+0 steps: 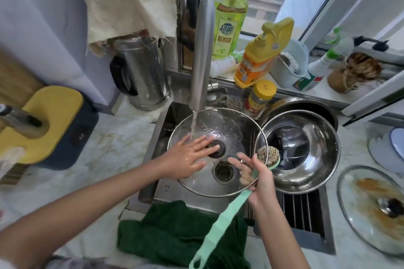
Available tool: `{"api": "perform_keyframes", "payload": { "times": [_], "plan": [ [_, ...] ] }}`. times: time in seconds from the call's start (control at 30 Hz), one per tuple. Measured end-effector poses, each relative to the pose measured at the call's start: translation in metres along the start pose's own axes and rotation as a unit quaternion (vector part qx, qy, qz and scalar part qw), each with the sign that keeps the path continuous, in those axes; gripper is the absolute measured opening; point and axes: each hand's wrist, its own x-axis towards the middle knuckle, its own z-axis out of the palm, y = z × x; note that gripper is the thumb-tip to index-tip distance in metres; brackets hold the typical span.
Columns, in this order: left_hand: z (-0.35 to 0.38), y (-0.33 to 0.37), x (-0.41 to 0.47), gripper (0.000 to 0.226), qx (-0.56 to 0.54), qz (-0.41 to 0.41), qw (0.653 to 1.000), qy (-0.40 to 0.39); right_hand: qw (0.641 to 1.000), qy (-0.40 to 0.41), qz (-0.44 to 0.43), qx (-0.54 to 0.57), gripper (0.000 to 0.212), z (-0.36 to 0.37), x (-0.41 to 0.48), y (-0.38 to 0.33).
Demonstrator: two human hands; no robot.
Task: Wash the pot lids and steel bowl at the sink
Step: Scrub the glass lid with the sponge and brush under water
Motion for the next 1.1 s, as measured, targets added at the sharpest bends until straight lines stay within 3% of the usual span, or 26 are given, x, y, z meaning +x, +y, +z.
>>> {"api": "perform_keyframes", "payload": {
  "times": [0.07,0.17,0.23,0.27,0.37,0.43,0.5,0.57,0.73,0.8,0.93,1.0,1.1],
  "plan": [
    [-0.008,-0.013,0.010,0.060,0.059,-0.080,0.995,0.003,1.000,-0.006,0.023,0.008,0.037,-0.004,0.000,0.006],
    [-0.018,-0.006,0.048,0.066,0.033,-0.185,0.980,0.065,0.999,-0.015,0.048,0.005,0.038,-0.001,-0.002,0.015],
    [-0.014,0.014,0.064,0.069,0.007,-0.188,0.980,0.069,0.999,-0.009,0.044,0.011,0.038,0.000,-0.002,0.016],
    [-0.007,0.023,0.064,0.067,0.008,-0.140,0.988,0.059,0.999,-0.005,0.040,0.013,0.037,-0.001,0.001,0.017],
    [0.002,0.032,0.036,0.055,0.007,0.109,0.994,0.017,0.999,-0.011,0.029,0.033,0.043,-0.013,0.013,0.021],
    [-0.001,0.015,0.014,0.055,0.015,0.161,0.987,0.003,0.999,-0.021,0.020,0.019,0.062,-0.021,0.014,0.021],
    [-0.004,-0.009,0.004,0.059,0.076,0.084,0.993,0.020,0.999,-0.032,0.024,0.028,0.060,-0.025,0.008,0.019],
    [-0.008,-0.026,0.007,0.065,0.104,-0.054,0.992,0.052,0.998,-0.025,0.014,0.056,0.041,-0.021,0.000,0.014],
    [-0.009,0.021,0.052,0.064,-0.052,-0.226,0.965,0.124,0.999,0.007,-0.041,0.035,0.032,-0.006,0.000,0.009],
    [-0.002,0.051,0.059,0.065,-0.101,-0.222,0.962,0.121,0.999,0.019,-0.044,0.018,0.032,-0.001,0.002,0.006],
    [0.000,0.046,0.032,0.059,-0.062,-0.072,0.993,0.065,0.999,0.023,-0.025,0.022,0.036,-0.006,0.001,0.003],
    [-0.003,0.016,0.015,0.061,0.001,-0.104,0.993,0.058,1.000,0.013,-0.004,0.025,0.038,-0.012,-0.001,0.005],
    [-0.017,-0.019,0.013,0.064,0.039,-0.217,0.974,0.057,0.999,0.009,0.022,0.036,0.038,-0.017,-0.002,0.013]
  ]
}}
